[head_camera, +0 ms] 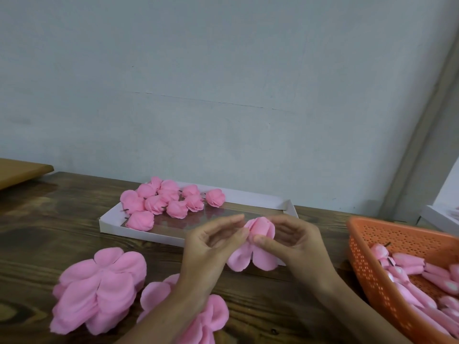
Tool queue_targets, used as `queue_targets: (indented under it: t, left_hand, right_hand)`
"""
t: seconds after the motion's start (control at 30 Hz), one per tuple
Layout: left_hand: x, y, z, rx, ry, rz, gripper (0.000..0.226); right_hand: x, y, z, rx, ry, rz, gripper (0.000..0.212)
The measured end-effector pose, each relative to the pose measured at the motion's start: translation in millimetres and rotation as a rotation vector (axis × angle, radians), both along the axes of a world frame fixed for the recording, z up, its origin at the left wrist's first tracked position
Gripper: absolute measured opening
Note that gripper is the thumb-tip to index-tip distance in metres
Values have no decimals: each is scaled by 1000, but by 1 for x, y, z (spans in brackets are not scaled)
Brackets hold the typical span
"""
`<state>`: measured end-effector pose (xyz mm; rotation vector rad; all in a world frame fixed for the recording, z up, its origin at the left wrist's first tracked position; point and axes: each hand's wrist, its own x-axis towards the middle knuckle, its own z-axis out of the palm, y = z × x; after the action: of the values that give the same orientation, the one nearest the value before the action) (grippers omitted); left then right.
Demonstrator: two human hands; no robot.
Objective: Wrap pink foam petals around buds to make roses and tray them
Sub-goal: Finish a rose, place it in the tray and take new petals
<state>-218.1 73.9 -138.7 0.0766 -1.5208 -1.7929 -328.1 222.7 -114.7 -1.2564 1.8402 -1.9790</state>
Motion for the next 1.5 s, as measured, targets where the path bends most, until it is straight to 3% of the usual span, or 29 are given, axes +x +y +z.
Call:
queue_targets:
  t: [0.1,0.2,0.3,0.37,0.47,0.7,0.87,1.0,1.1,1.2,1.37,1.5]
  left_hand:
    - [-3,-5,-4,-125,-193,-18,46]
    - [-6,-8,-8,-102,-290,-51,20]
    - [-7,-8,-9,81,-271,-40,8]
    - [-7,-9,-9,128,-251,-37,17]
    - [-6,-7,-7,98,-205,-32,36]
    - [-3,-5,-7,14,-99,42,19]
    - [-2,-1,-4,-27,-51,0,21]
    - [-3,-2,-3,134,-65,-44,35]
    - [-5,-2,1,229,-70,-14,25]
    - [-5,3,1,194,-89,4,14]
    - [-6,7,-10,346,-140,-69,29]
    - [-6,8,-7,294,-167,-71,55]
  right_hand:
    - [-6,2,0,-38,-35,-28,37]
    - [-12,6,0,-57,-79,-18,30]
    - [-16,10,-1,-21,-97,77,22]
    - [-15,12,0,14,-89,139,21]
    - [-10,10,3,64,-26,184,22]
    - [0,5,8,131,54,86,33]
    - [3,4,9,154,27,103,35]
    - [10,3,11,134,-19,87,34]
    - [19,-3,8,160,-39,114,27]
    - [33,-13,0,213,-52,114,24]
    - [49,-18,-6,217,-59,54,24]
    - [56,-19,-7,169,-82,-51,40]
